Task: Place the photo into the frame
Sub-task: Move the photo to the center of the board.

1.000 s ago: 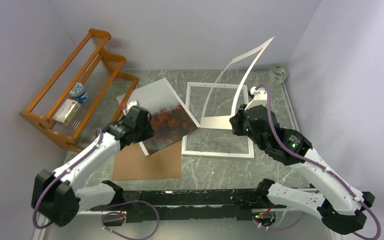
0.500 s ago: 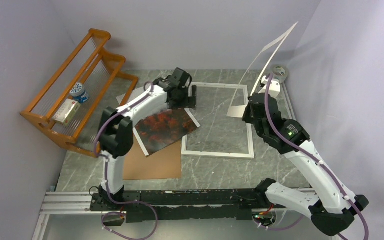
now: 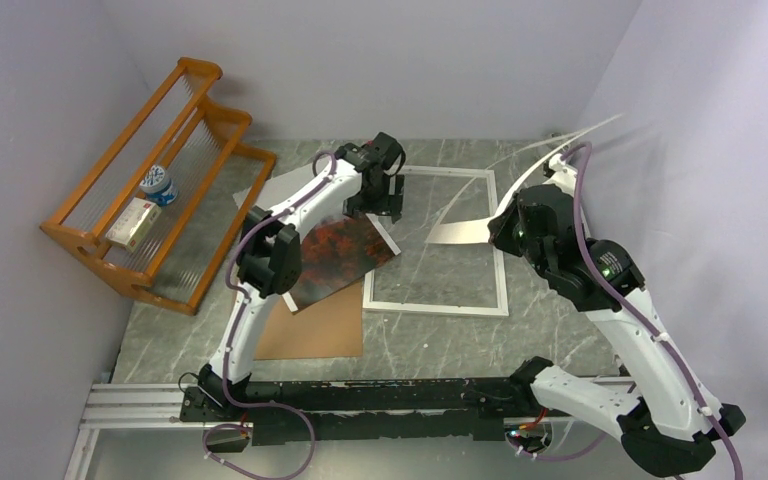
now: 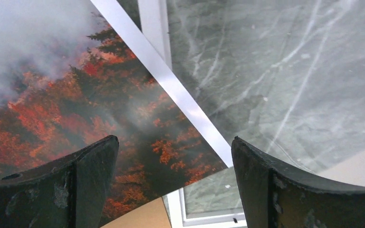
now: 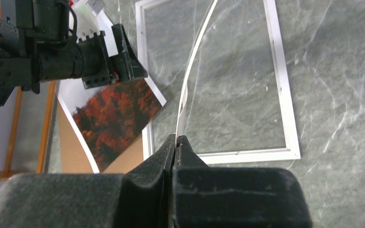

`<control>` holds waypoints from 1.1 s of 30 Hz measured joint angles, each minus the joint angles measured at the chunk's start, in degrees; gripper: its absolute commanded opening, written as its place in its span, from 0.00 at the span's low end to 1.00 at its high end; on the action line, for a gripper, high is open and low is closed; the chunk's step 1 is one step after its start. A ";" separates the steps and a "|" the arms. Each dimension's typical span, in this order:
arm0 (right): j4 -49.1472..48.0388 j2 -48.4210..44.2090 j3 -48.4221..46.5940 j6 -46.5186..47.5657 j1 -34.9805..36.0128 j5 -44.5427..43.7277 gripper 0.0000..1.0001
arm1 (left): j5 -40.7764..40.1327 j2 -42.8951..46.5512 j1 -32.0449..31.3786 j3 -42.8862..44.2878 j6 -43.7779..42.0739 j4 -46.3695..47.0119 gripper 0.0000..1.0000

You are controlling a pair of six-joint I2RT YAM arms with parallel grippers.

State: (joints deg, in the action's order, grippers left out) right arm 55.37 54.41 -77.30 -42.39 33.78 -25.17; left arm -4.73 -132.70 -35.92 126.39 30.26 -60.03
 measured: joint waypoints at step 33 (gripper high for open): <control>4.07 2.56 -1.77 -1.64 -0.07 7.96 0.00 | -16.28 1.53 -4.59 -12.46 -1.99 0.46 0.47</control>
State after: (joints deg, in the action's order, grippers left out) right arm 59.44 56.97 -79.07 -44.03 33.71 -17.21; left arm -21.02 -131.17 -40.51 113.93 28.27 -59.57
